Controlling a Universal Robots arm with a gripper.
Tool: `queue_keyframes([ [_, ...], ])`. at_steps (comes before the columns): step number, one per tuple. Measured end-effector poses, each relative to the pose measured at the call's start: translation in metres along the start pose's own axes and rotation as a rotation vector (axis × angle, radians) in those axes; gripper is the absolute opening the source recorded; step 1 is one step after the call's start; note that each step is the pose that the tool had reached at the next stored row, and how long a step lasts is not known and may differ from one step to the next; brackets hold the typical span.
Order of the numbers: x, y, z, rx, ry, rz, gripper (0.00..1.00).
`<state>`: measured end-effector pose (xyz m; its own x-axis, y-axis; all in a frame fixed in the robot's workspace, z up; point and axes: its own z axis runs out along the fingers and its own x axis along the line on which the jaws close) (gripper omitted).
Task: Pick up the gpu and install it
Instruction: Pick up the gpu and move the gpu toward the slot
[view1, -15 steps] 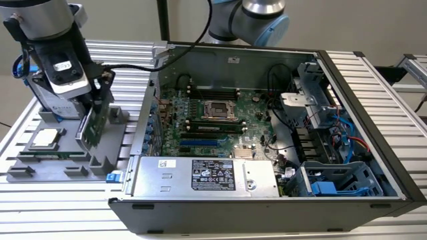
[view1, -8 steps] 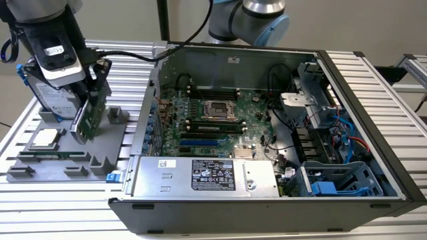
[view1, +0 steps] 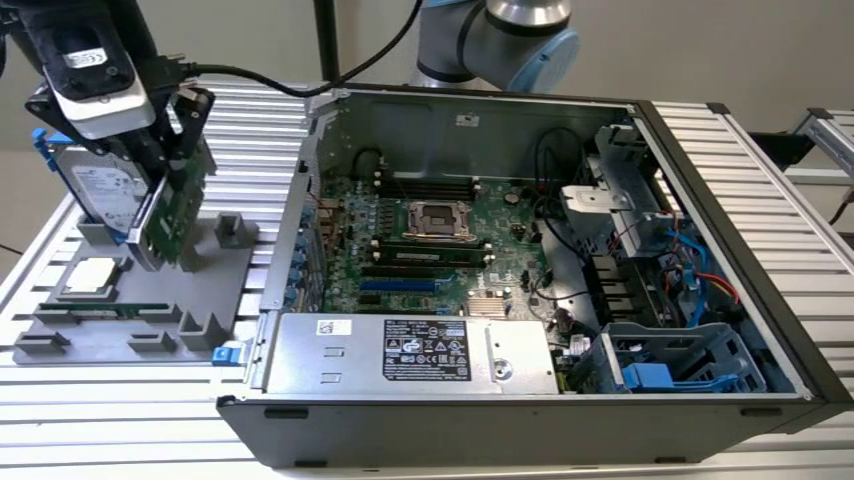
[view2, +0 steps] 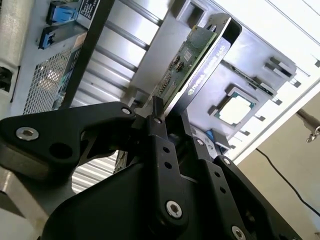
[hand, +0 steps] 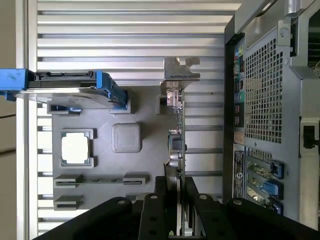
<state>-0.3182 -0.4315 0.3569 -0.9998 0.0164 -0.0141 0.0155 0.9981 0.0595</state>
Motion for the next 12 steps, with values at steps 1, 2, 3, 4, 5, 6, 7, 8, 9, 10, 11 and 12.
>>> queue_keyframes([
  [1,0.0000,0.0002,-0.0035,-0.0001,0.0000,0.000,0.00],
  [2,-0.0001,0.0004,-0.0065,-0.0001,0.0001,0.000,0.00],
  [3,-0.0001,0.0006,-0.0100,-0.0001,0.0002,0.000,0.00],
  [4,-0.0002,0.0008,-0.0139,-0.0001,0.0004,0.000,0.00],
  [5,-0.0003,0.0010,-0.0174,-0.0001,0.0004,0.000,0.00],
  [6,-0.0003,0.0013,-0.0210,-0.0001,0.0005,0.000,0.00],
  [7,-0.0003,0.0015,-0.0246,0.0000,0.0007,0.000,0.00],
  [8,-0.0004,0.0017,-0.0281,-0.0001,0.0005,0.000,0.00],
  [9,-0.0005,0.0019,-0.0320,0.0000,0.0006,0.000,0.00],
  [10,-0.0005,0.0021,-0.0355,0.0000,0.0007,0.000,0.00],
  [11,-0.0006,0.0023,-0.0391,0.0000,0.0007,0.000,0.00],
  [12,-0.0006,0.0025,-0.0426,-0.0001,0.0007,0.000,0.00],
])
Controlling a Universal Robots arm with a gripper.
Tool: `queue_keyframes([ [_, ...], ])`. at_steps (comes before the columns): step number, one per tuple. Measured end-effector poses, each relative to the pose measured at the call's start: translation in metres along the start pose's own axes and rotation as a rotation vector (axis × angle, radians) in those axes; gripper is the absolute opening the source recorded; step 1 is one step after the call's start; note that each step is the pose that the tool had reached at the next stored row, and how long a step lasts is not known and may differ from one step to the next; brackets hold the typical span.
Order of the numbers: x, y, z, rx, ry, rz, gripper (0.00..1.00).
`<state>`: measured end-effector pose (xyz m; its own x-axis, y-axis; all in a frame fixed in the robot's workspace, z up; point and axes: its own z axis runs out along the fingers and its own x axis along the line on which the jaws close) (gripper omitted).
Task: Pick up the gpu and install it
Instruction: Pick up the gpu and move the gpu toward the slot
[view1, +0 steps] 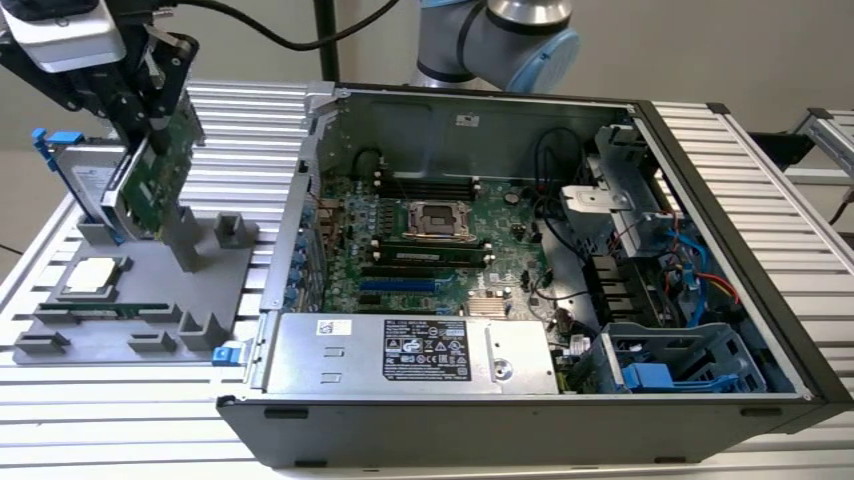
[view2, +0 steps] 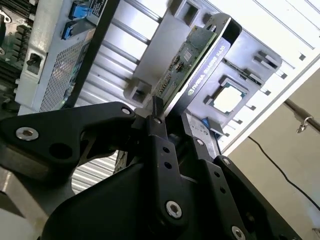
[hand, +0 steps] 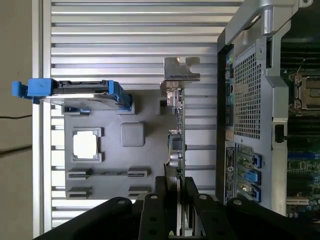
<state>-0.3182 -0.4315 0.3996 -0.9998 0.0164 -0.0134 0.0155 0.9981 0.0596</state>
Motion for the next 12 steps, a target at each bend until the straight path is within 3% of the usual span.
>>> queue_keyframes([
  [9,-0.0004,0.0018,-0.0305,0.0000,0.0001,0.000,0.00],
  [12,-0.0004,0.0020,-0.0336,-0.0001,-0.0001,0.000,0.00],
])
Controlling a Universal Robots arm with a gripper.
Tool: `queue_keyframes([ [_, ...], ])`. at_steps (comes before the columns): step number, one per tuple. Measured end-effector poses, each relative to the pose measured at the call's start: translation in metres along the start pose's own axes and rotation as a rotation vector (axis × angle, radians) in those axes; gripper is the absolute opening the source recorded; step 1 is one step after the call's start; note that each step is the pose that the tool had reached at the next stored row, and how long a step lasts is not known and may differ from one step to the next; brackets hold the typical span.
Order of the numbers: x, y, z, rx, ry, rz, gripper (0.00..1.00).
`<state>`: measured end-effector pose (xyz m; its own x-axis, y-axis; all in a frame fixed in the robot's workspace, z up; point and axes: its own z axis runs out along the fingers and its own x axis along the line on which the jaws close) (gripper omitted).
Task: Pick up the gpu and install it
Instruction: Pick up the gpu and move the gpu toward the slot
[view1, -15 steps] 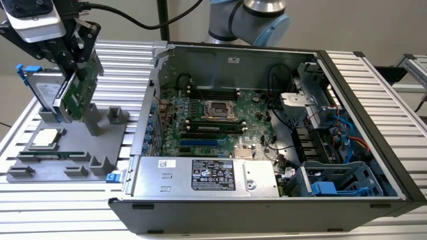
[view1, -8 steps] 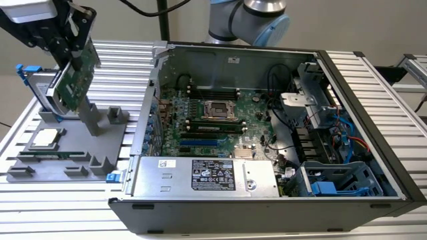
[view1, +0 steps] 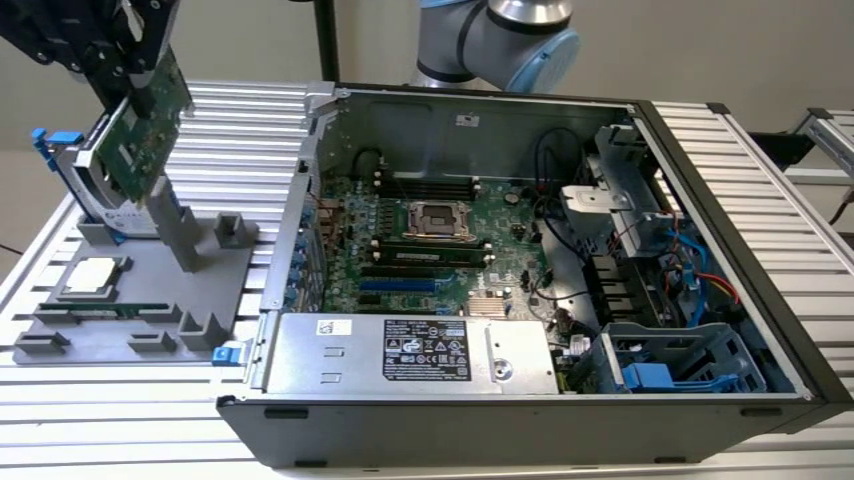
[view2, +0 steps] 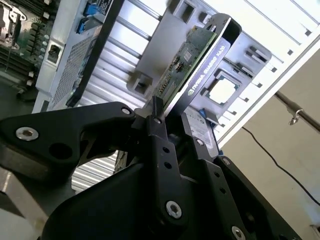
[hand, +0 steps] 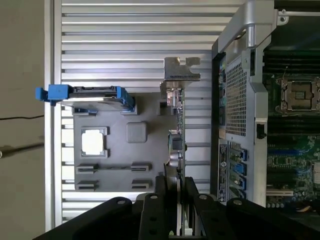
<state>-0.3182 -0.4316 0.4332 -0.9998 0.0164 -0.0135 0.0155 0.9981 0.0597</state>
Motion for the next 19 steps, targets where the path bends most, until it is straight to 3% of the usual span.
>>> queue_keyframes([
  [5,-0.0036,0.0002,-0.0002,0.0002,0.0002,0.000,0.00],
  [19,-0.0358,0.0011,0.0003,0.0001,0.0001,0.000,0.00],
])
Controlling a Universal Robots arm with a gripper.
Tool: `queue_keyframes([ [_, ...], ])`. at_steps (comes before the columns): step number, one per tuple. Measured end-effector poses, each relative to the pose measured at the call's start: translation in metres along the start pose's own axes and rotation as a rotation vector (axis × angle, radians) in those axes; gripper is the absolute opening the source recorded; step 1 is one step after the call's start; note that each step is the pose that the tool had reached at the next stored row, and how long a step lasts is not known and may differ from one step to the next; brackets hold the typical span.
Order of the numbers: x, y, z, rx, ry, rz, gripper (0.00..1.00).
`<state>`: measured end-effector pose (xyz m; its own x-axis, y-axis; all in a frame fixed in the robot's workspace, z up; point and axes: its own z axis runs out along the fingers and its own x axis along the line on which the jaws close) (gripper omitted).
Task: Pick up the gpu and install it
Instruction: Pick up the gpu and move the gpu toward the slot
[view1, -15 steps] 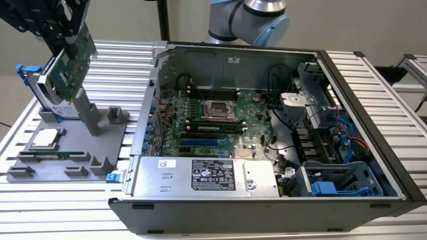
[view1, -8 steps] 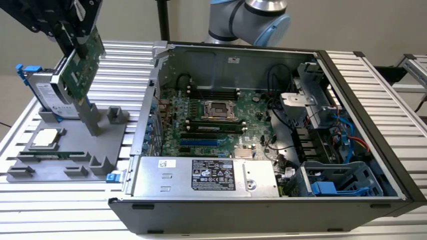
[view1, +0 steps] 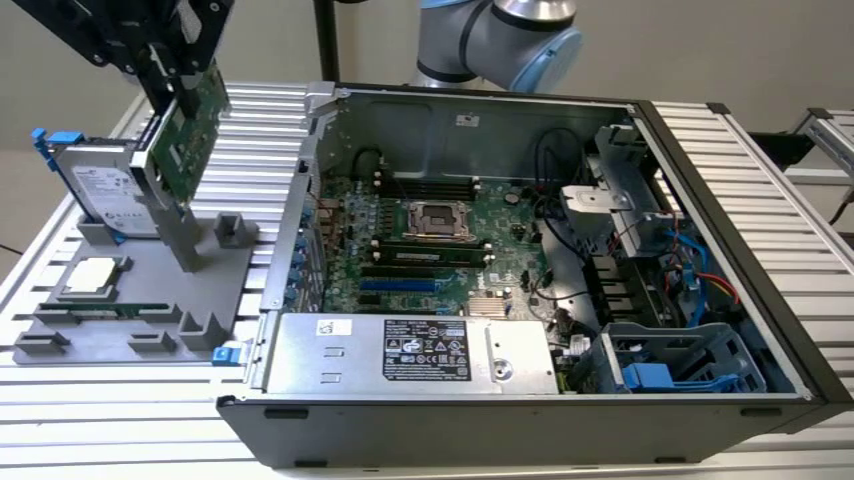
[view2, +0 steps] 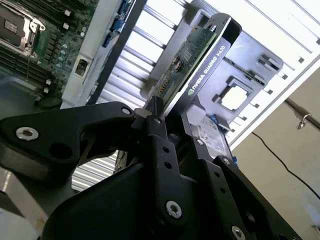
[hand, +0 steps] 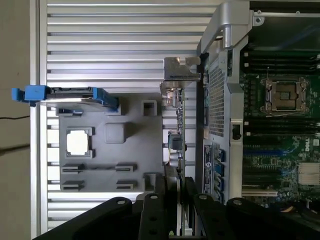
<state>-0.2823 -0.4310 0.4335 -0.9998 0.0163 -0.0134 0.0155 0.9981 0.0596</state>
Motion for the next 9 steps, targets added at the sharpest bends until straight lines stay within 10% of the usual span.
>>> queue_keyframes([
  [9,-0.0222,0.0006,0.0003,0.0000,0.0000,0.000,0.00],
])
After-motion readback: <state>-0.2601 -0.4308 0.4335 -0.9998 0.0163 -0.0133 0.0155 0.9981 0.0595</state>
